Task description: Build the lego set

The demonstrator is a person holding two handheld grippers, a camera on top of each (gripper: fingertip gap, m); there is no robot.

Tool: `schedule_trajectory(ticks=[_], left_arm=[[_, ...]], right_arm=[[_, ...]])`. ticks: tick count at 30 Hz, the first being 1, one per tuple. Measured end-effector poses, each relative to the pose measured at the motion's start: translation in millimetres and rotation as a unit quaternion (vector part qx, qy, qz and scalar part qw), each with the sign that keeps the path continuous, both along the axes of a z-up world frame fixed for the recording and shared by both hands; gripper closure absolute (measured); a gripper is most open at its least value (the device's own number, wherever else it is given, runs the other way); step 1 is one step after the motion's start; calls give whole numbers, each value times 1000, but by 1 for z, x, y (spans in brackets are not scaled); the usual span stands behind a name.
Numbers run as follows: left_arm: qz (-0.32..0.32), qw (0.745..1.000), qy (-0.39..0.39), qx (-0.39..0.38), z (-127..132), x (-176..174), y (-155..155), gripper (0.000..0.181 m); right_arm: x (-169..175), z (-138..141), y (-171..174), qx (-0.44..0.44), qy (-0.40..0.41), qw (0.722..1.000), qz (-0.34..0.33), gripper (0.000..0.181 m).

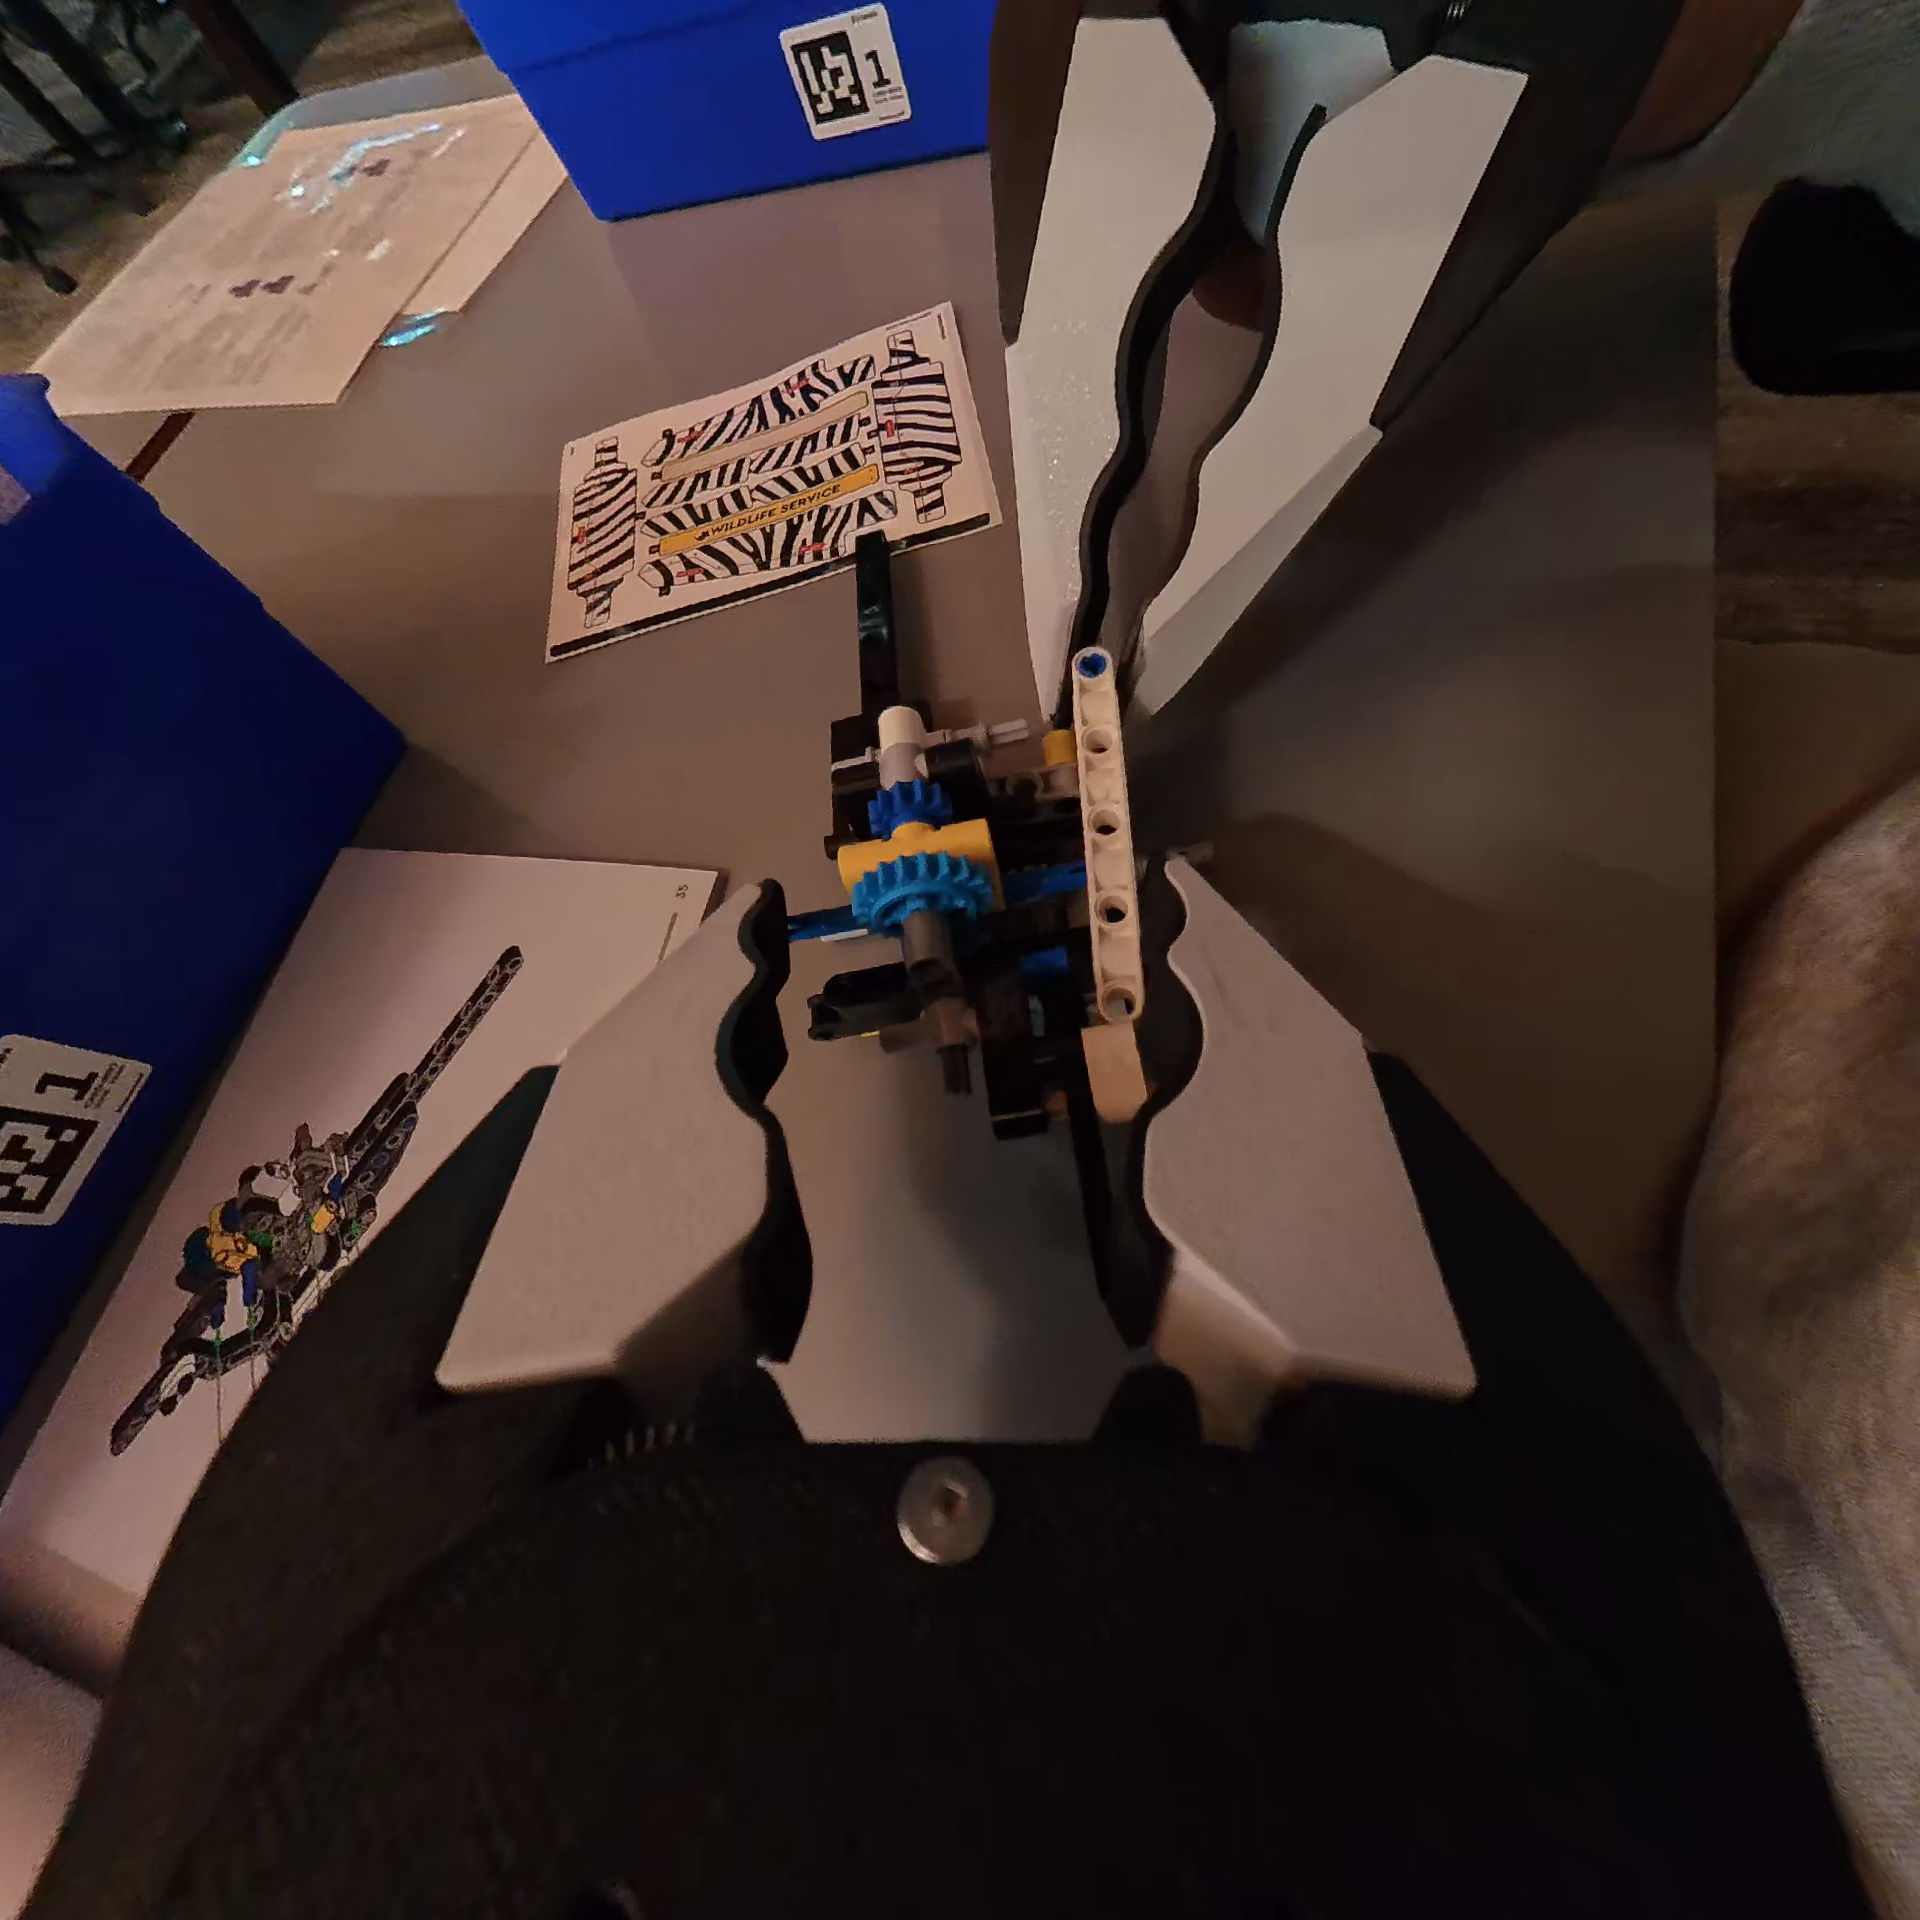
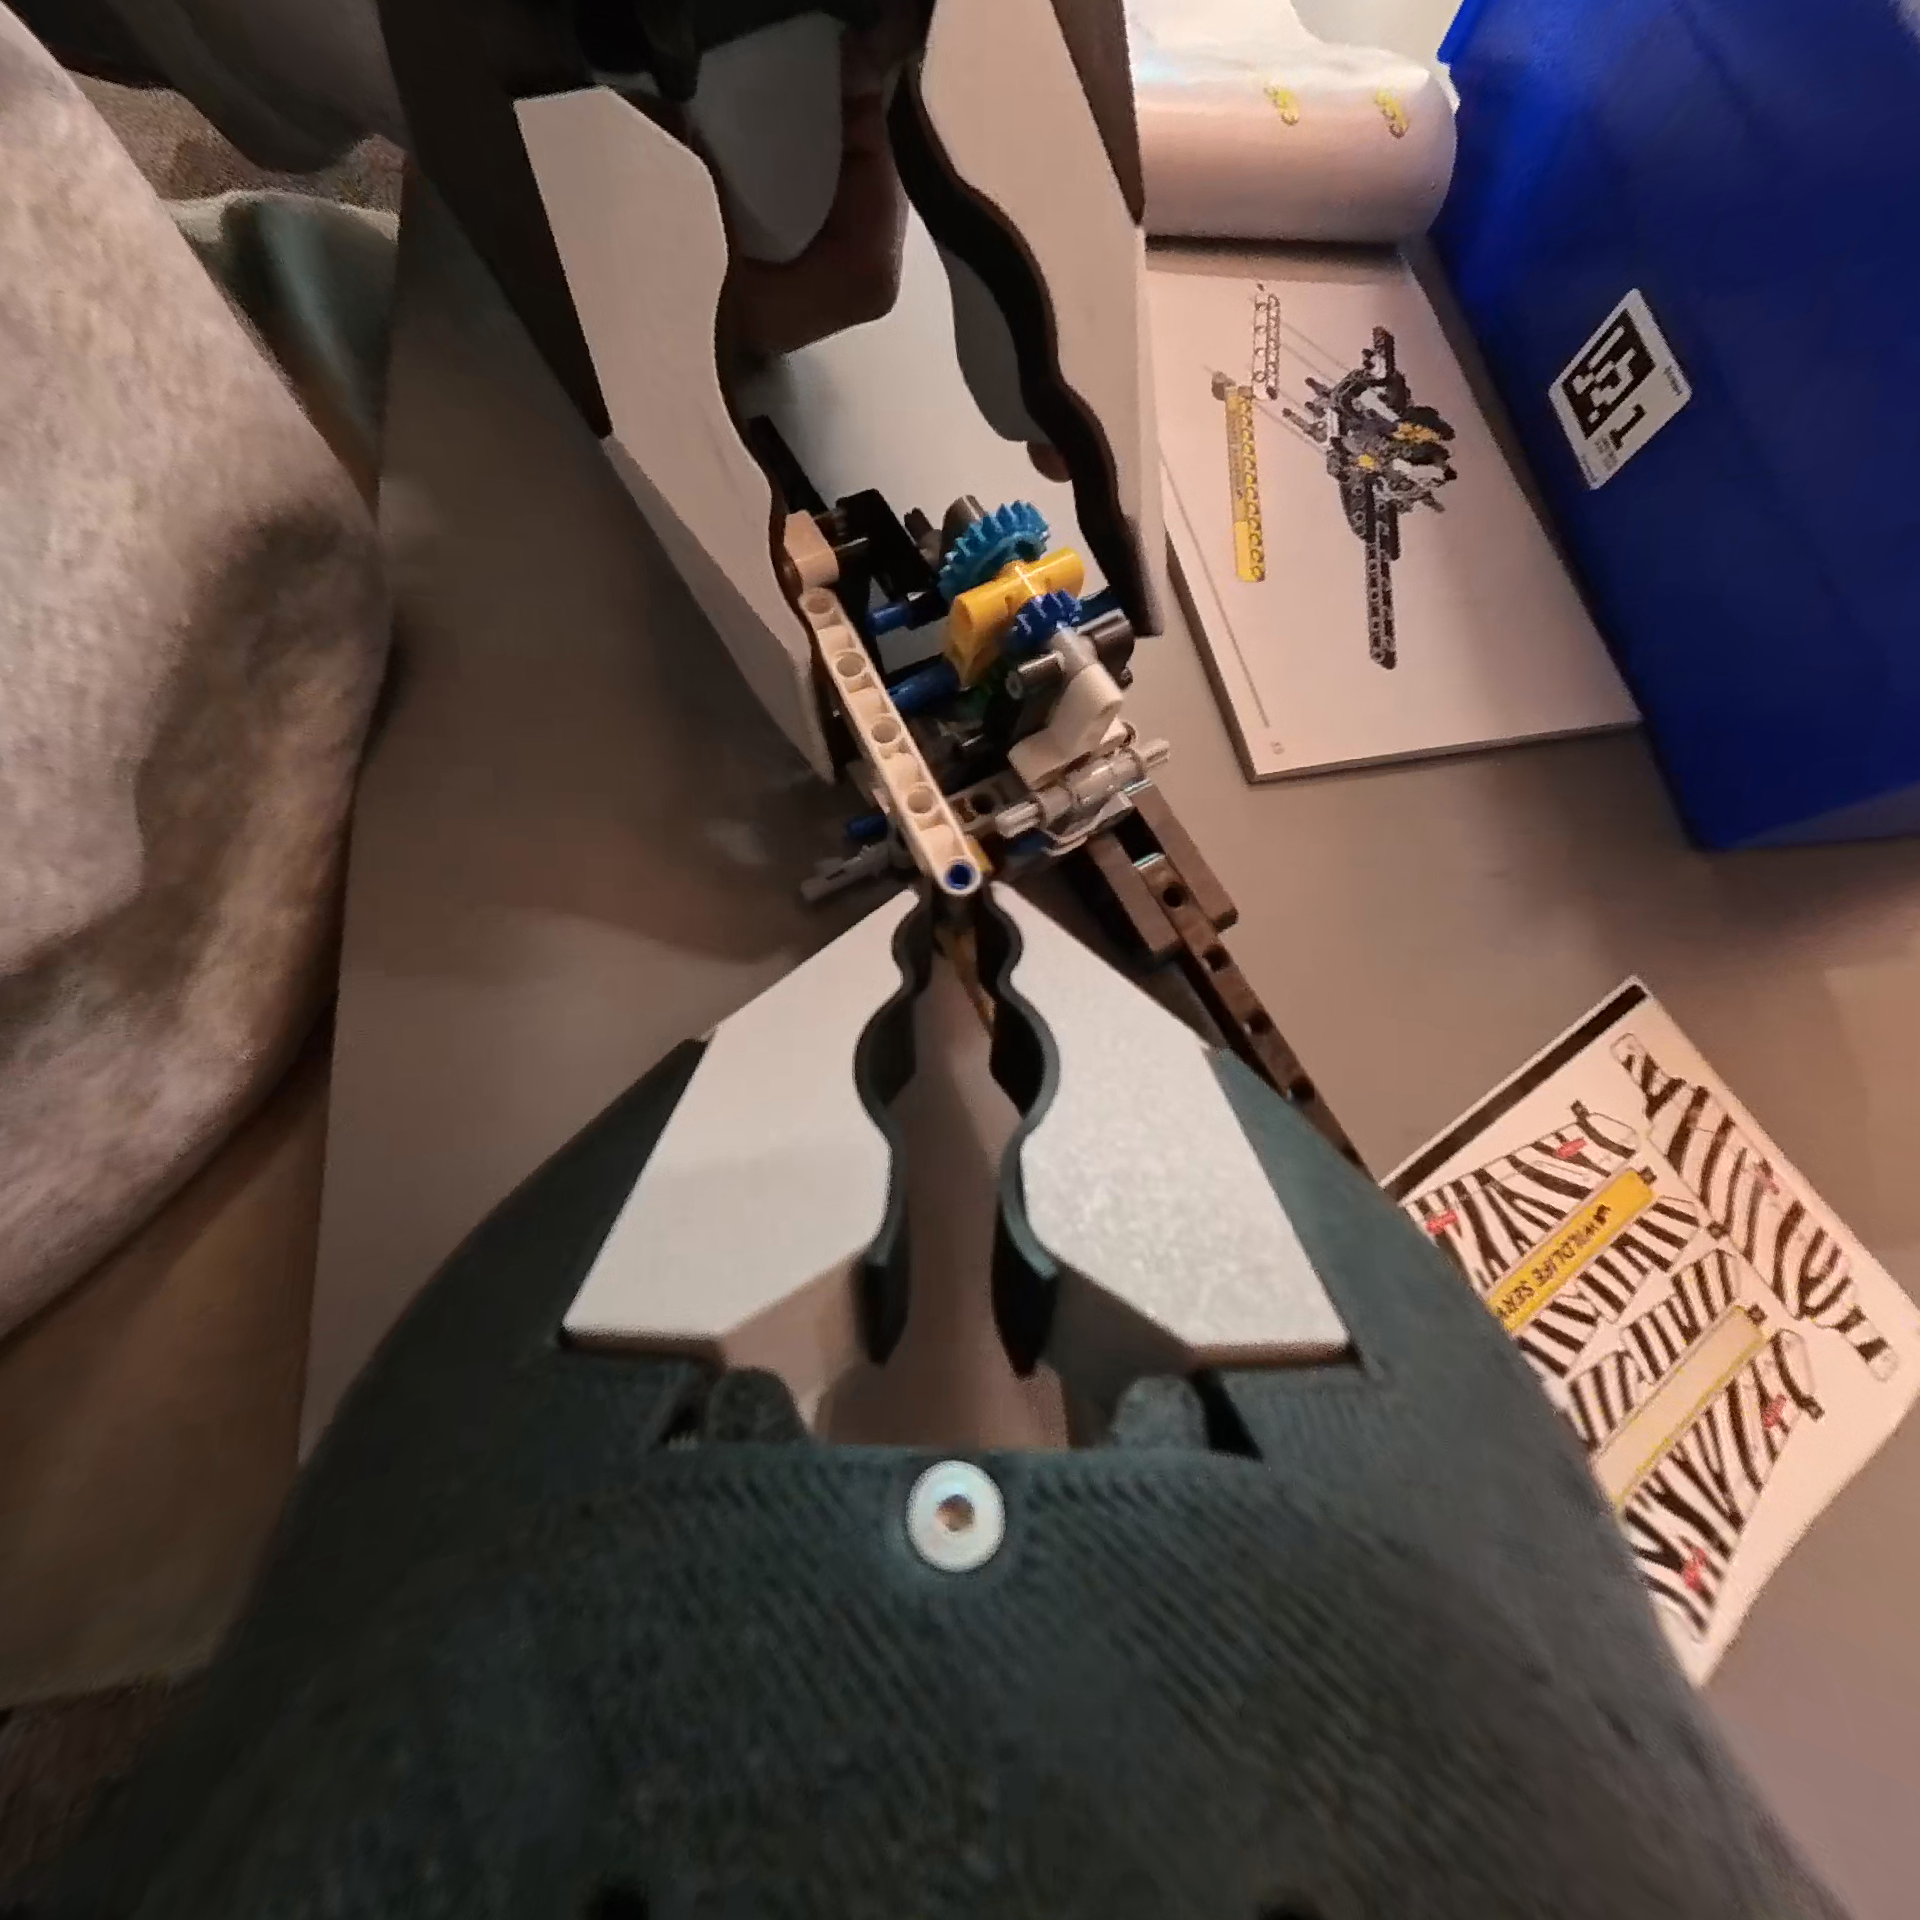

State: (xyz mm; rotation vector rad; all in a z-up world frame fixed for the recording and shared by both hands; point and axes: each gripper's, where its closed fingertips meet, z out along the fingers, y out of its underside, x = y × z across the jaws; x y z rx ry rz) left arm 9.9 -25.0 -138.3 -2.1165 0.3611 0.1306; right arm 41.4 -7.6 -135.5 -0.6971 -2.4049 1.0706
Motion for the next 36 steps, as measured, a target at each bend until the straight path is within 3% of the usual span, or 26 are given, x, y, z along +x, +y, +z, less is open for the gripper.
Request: schedule_trajectory(ticks=[36], left_arm=[[-6, 1000, -6, 0, 3, 4, 0, 113]], right_arm=[[3, 2, -1, -56, -38, 998, 7, 176]])
